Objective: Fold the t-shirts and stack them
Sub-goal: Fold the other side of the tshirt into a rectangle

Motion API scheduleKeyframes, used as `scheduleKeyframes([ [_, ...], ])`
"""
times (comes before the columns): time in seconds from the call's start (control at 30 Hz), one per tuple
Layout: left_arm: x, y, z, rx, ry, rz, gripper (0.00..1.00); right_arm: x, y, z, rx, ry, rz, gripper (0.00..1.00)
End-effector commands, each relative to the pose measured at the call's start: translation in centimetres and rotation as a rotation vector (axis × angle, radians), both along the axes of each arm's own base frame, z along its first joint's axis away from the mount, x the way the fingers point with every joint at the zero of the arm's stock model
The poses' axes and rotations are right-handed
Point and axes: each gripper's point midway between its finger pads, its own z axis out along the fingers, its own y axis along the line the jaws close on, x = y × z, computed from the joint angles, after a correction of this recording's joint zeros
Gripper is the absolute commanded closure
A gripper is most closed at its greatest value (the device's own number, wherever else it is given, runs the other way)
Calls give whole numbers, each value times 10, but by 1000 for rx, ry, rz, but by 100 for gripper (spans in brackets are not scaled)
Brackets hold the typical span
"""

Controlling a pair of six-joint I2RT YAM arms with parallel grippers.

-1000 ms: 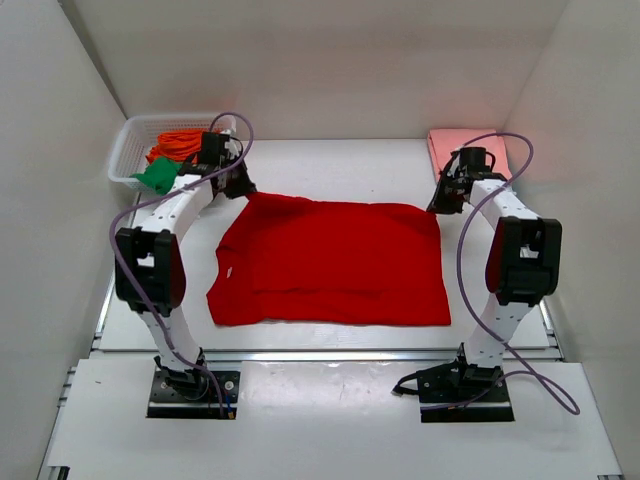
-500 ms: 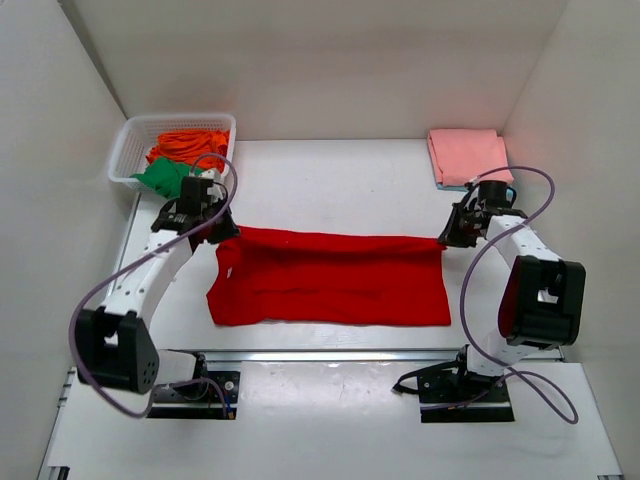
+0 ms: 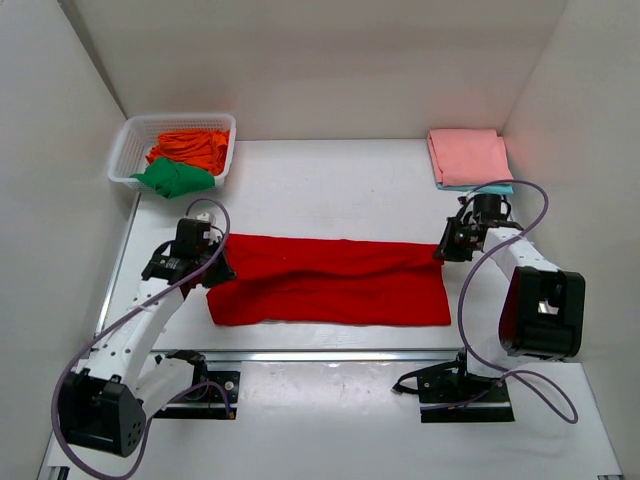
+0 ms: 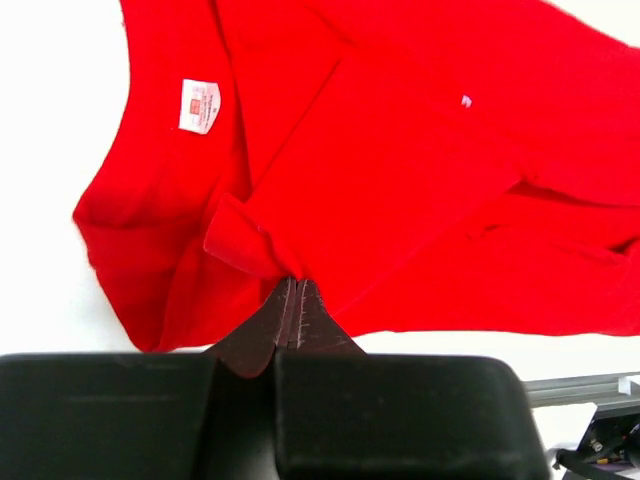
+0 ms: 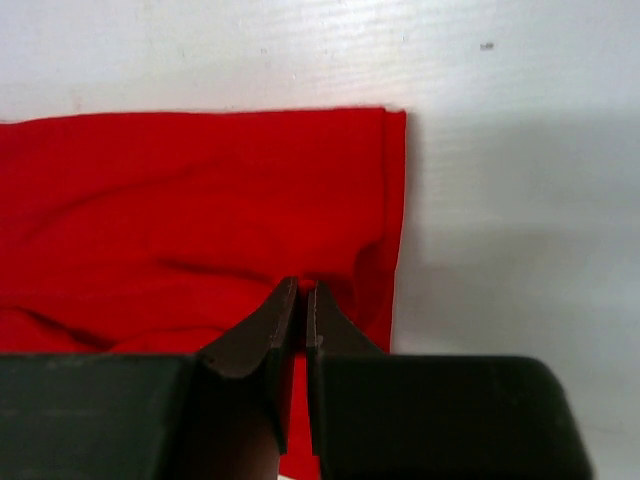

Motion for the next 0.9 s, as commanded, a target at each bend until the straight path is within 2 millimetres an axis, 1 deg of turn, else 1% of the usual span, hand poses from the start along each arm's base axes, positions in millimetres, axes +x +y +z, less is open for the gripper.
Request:
scheduleKeyframes([
  [0.0, -4, 4, 8, 1, -28, 27, 100, -5, 1, 8, -17, -33, 3, 100],
  [0.13, -11, 3, 14, -13, -35, 27, 100, -17, 0, 2, -15, -10, -10, 100],
  [0.23, -16, 3, 17, -22, -35, 27, 100, -22, -2, -3, -22, -1, -17, 100],
  [0.27, -18, 5, 15, -17, -31, 33, 100, -24, -1, -2, -22, -3, -14, 100],
  [0.3, -19, 2, 16, -27, -32, 27, 100, -27, -3, -4, -24, 8, -19, 100],
  [0.47, -27, 3, 5, -27, -1, 24, 100, -28, -11, -4, -40, 14, -36, 100],
  [0.53, -30, 2, 1, -26, 5, 18, 100, -33, -13, -6, -59, 32, -44, 100],
  [0.57, -33, 2, -3, -18, 21, 17, 100, -33, -16, -6, -63, 41, -60, 100],
  [0.6, -36, 4, -5, -6, 30, 21, 100, -39, -19, -9, -80, 72, -73, 100],
  [0.63, -38, 5, -9, -3, 40, 31, 98, -43, -24, -9, -98, 92, -96, 98],
  [0.67, -37, 7, -7, -5, 34, 35, 93, -42, -26, -3, -103, 86, -107, 91],
  [0.7, -36, 7, -7, -6, 32, 45, 77, -43, -28, 2, -116, 80, -124, 80],
  [0.73, -34, 9, -4, -7, 23, 59, 72, -41, -29, 7, -126, 61, -125, 72],
  [0.77, -32, 8, 1, -14, 5, 57, 70, -36, -26, 16, -131, 17, -122, 67],
  [0.8, -25, 8, 10, -16, -27, 71, 64, -33, -28, 24, -152, -13, -122, 58],
  [0.87, -18, 5, 22, -15, -56, 65, 61, -24, -20, 37, -156, -62, -90, 59],
])
